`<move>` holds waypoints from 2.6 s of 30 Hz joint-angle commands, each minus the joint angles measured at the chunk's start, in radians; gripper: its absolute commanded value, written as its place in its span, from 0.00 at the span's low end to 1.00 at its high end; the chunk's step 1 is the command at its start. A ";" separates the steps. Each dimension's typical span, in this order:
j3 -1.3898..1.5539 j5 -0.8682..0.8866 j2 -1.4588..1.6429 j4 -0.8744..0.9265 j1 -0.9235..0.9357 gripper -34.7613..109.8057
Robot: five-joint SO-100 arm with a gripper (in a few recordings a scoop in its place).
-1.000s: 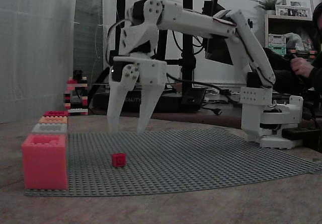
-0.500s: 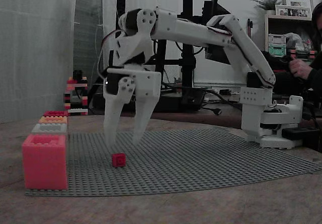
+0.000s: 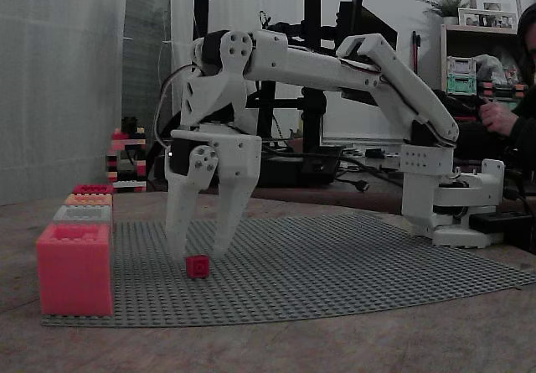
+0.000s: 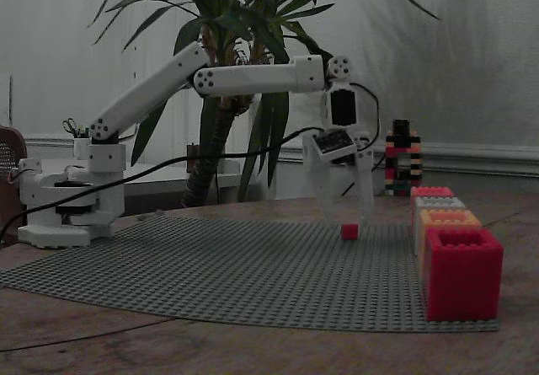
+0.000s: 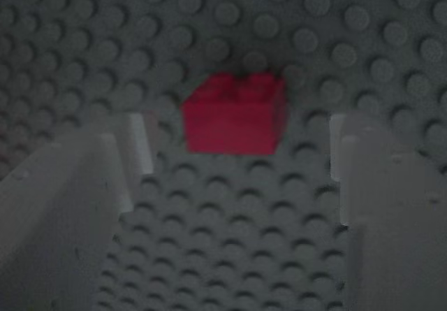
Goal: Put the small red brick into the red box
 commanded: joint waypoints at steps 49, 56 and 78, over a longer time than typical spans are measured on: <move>-0.802 0.383 -0.098 -0.166 0.603 0.24; -0.732 0.278 -0.118 -0.284 0.684 0.24; -0.083 0.195 0.095 -0.765 0.706 0.24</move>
